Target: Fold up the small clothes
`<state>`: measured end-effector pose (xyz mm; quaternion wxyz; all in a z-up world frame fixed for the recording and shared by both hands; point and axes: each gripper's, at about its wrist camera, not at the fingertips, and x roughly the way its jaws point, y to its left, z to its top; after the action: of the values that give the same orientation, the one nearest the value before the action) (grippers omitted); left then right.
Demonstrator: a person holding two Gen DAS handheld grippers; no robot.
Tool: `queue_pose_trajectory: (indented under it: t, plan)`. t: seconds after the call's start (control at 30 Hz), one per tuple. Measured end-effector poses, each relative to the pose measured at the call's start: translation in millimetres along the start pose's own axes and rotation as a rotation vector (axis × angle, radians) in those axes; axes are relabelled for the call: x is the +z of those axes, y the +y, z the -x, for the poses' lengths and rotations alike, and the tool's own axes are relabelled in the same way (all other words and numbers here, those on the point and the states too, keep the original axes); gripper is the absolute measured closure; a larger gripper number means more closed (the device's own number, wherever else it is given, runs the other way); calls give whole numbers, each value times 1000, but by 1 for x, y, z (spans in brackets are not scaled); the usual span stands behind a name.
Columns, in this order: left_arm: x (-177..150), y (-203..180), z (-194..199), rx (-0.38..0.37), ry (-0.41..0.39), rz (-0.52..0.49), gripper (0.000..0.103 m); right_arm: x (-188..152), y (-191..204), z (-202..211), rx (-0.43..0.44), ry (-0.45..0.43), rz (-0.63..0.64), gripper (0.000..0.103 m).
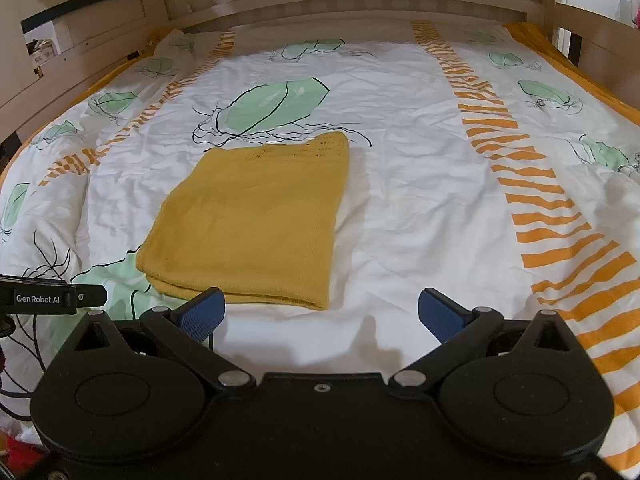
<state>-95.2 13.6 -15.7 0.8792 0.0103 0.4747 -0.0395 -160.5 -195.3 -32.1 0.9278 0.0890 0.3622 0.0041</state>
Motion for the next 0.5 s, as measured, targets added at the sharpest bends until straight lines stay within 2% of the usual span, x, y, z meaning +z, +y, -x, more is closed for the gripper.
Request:
queue_pose_trajectory:
  t: [0.5]
  plan:
    - [0, 0, -3, 2, 24, 5, 44, 1, 1, -3, 4, 3, 4, 1]
